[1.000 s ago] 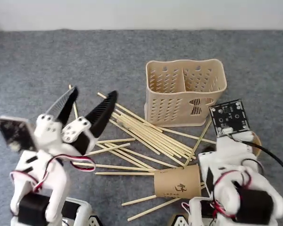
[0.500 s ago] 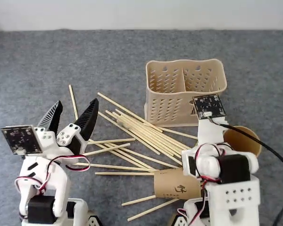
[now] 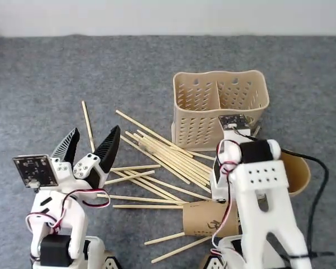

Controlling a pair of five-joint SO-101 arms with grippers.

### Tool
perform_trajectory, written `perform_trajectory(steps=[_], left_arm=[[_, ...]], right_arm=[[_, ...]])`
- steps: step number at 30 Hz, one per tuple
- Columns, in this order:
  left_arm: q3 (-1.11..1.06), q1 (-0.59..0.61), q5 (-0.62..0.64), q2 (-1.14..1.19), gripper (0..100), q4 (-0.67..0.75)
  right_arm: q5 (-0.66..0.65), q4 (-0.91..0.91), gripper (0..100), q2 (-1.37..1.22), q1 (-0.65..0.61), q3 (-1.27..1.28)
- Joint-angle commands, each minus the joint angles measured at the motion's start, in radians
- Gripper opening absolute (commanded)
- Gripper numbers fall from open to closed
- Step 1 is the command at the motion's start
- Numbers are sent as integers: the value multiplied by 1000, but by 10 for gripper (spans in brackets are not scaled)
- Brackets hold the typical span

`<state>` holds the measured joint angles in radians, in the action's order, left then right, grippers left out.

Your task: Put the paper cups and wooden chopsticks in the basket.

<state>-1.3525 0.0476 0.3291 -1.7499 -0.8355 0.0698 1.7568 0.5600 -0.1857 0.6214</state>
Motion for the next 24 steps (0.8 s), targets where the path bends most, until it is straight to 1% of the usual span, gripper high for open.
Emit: perform_trajectory(steps=[1,5,10,13,20,23,24], left_arm=[[-8,5,-11,-40,316,3],[-27,3,-11,-66,316,3],[-30,5,-11,-66,316,0],[-30,6,-11,-66,316,-2],[-58,6,-11,-66,316,2],[-82,6,-11,-66,316,3],[-88,6,-11,-66,316,5]], right_arm=[[2,38,219,-56,-12,-5],[2,38,210,-111,-61,-5],[2,35,79,-133,-183,-8],[2,35,58,-133,-229,-12],[2,38,56,-131,-242,-83],[2,38,2,-131,-243,-115],[2,39,17,-131,-243,-129]])
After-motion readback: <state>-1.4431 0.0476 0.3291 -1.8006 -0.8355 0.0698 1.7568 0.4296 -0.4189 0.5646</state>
